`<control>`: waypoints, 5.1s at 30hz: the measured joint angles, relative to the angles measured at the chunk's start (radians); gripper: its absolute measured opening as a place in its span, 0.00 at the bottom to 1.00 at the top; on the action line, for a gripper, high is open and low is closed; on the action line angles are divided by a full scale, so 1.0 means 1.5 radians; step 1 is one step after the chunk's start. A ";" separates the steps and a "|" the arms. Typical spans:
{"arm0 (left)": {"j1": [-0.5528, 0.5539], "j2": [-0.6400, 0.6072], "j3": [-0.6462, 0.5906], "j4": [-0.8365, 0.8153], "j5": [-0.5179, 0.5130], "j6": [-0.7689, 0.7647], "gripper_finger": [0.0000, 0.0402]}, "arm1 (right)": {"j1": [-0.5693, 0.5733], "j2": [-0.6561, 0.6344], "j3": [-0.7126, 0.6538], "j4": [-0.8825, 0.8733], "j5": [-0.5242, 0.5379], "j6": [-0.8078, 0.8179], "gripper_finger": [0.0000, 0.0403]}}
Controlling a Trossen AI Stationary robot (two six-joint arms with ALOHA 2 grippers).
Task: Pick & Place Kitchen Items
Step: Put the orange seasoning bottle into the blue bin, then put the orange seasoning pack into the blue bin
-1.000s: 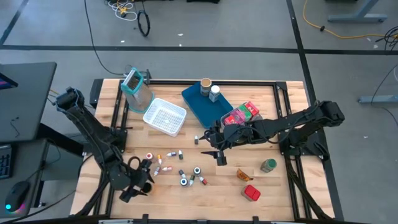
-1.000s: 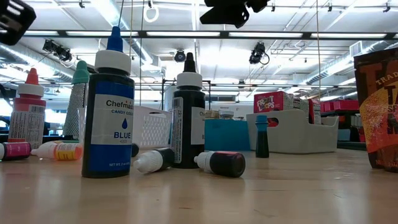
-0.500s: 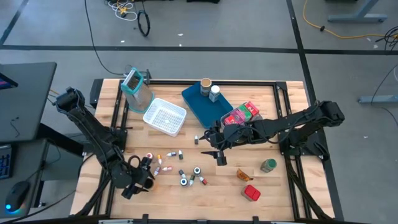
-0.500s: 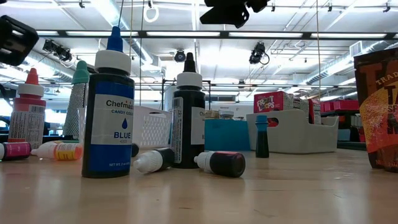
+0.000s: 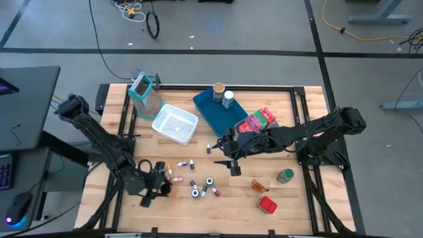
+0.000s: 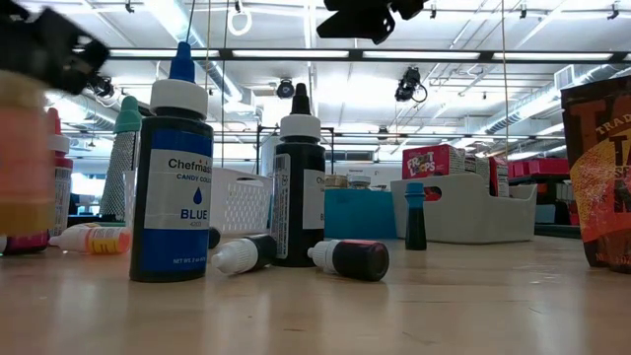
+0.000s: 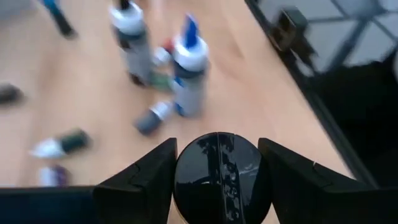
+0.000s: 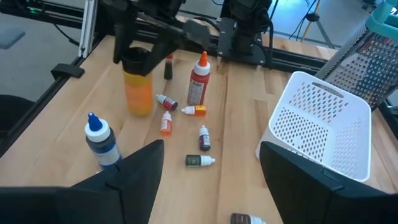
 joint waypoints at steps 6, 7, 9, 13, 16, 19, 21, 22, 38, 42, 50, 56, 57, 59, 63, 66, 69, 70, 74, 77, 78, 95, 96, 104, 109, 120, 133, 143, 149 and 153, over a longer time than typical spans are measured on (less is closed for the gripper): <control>0.104 0.000 0.013 0.027 -0.028 0.090 0.53 | 0.000 0.000 0.000 0.000 0.000 -0.003 0.68; 0.125 -0.002 0.018 0.026 -0.027 0.109 0.53 | 0.000 0.000 0.000 0.000 0.000 -0.003 0.68; 0.174 -0.003 0.035 0.025 -0.032 0.145 0.53 | 0.000 0.000 0.000 0.000 0.000 -0.003 0.68; 0.282 -0.003 0.073 0.028 -0.036 0.196 0.54 | 0.000 0.000 0.000 -0.001 0.000 -0.003 0.68; 0.372 -0.003 0.099 0.030 0.014 0.211 0.54 | 0.000 0.000 0.000 -0.014 0.016 0.000 0.68; 0.463 -0.001 0.112 0.039 0.043 0.211 0.54 | 0.001 0.000 0.000 -0.042 0.073 0.007 0.68; 0.527 0.000 0.112 0.055 0.047 0.218 0.54 | 0.001 0.000 0.000 -0.068 0.113 0.005 0.68; 0.560 0.000 0.112 0.065 0.056 0.233 0.54 | 0.001 0.000 0.000 -0.081 0.131 0.004 0.68; 0.875 0.197 0.138 0.304 0.275 0.249 0.54 | -0.018 0.000 0.000 -0.097 0.227 -0.078 0.68; 0.901 0.277 0.190 0.295 0.277 0.256 0.53 | -0.028 0.000 0.000 -0.086 0.227 -0.105 0.68; 0.918 0.397 0.264 0.253 0.276 0.273 0.57 | -0.047 0.000 0.000 -0.077 0.227 -0.109 0.68; 0.919 0.426 0.281 0.258 0.243 0.301 0.56 | -0.050 0.000 0.000 -0.076 0.226 -0.109 0.68; 0.919 0.426 0.281 0.257 0.245 0.312 0.56 | -0.050 0.000 0.000 -0.076 0.226 -0.108 0.68; 0.919 0.426 0.281 0.257 0.248 0.333 0.59 | -0.050 0.000 0.000 -0.075 0.226 -0.107 0.68; 0.921 0.426 0.281 0.262 0.246 0.356 0.67 | -0.050 0.000 0.000 -0.075 0.225 -0.102 0.68; 0.921 0.426 0.280 0.263 0.240 0.362 0.73 | -0.050 0.000 0.000 -0.075 0.225 -0.102 0.68; 0.921 0.419 0.280 0.266 0.214 0.363 0.76 | -0.050 0.000 0.000 -0.074 0.218 -0.102 0.68; 0.920 0.413 0.280 0.265 0.204 0.363 0.77 | -0.050 0.000 0.000 -0.074 0.209 -0.101 0.68; 0.919 0.363 0.280 0.233 0.189 0.348 0.77 | -0.050 0.000 0.000 -0.070 0.148 -0.051 0.68; 0.915 0.297 0.280 0.182 0.206 0.338 0.76 | -0.050 0.000 0.000 -0.059 0.127 0.000 0.68; 0.915 0.270 0.280 0.159 0.222 0.338 0.76 | -0.050 0.000 0.000 -0.053 0.127 0.006 0.68; 0.858 -0.075 0.274 -0.151 0.371 0.406 0.76 | 0.034 -0.004 0.000 -0.261 0.047 0.270 0.68; 0.852 -0.076 0.274 -0.155 0.371 0.407 0.76 | 0.042 -0.006 0.000 -0.286 0.042 0.308 0.68; 0.820 -0.064 0.272 -0.150 0.367 0.408 0.76 | 0.091 -0.011 0.000 -0.465 -0.045 0.605 0.68; 0.812 -0.066 0.273 -0.139 0.364 0.408 0.76 | 0.126 -0.011 0.000 -0.515 -0.084 0.712 0.68; 0.812 -0.066 0.273 -0.139 0.369 0.432 0.76 | 0.201 -0.004 0.000 -0.528 -0.094 0.822 0.67; 0.812 -0.066 0.273 -0.139 0.369 0.450 0.76 | 0.223 0.045 0.000 -0.554 -0.029 0.778 0.08; 0.812 -0.066 0.273 -0.124 0.370 0.456 0.76 | 0.164 0.042 0.070 -0.453 0.130 0.502 0.01; 0.812 -0.066 0.273 -0.123 0.370 0.459 0.76 | 0.104 0.042 0.196 -0.469 0.251 0.212 0.01; 0.812 -0.066 0.274 -0.123 0.370 0.459 0.76 | 0.045 0.040 0.240 -0.387 0.325 0.006 0.01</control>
